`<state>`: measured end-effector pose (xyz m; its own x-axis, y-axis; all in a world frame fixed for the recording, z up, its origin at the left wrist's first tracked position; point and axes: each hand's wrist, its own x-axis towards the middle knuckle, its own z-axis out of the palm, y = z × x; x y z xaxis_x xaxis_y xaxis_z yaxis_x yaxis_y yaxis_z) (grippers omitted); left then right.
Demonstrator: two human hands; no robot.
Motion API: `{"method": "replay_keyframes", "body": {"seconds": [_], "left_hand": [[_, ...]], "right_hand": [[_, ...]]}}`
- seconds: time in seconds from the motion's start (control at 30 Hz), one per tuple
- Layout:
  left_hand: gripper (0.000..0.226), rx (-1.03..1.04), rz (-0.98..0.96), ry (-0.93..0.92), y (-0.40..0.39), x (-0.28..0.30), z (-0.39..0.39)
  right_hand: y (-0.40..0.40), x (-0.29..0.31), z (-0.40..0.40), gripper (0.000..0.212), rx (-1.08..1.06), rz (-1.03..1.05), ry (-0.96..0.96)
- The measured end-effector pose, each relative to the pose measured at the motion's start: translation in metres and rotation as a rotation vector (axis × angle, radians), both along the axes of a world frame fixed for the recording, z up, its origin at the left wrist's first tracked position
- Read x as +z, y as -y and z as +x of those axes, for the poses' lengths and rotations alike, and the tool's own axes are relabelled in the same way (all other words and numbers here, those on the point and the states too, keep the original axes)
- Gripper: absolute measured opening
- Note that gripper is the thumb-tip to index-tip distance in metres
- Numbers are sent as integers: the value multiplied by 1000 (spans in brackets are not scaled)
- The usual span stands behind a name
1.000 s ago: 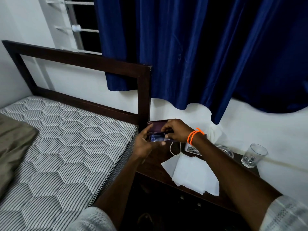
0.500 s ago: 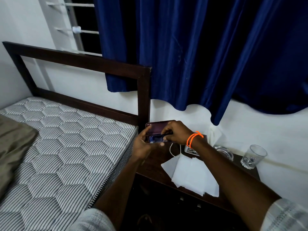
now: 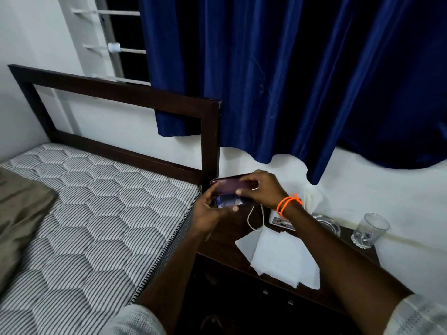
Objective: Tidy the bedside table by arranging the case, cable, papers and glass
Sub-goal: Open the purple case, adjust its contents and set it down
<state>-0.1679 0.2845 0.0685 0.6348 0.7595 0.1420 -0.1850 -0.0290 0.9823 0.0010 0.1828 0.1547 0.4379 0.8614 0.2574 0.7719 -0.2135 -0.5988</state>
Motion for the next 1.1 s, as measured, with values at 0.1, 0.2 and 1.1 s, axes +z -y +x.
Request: {"method": "replay_keyframes", "body": {"seconds": [0.1,0.2,1.1], "left_hand": [[85,-18,-25,-9,-2,1,-3],[96,-43,-31,-4,-3,3,-4],[75,-73,-396,70,-8,8,-11]], "right_hand": [[2,-2,10,43,-240,121,-98],[5,-5,20,56,-388,0,-312],[4,-34,-4,37,-175,255,-1345]]}}
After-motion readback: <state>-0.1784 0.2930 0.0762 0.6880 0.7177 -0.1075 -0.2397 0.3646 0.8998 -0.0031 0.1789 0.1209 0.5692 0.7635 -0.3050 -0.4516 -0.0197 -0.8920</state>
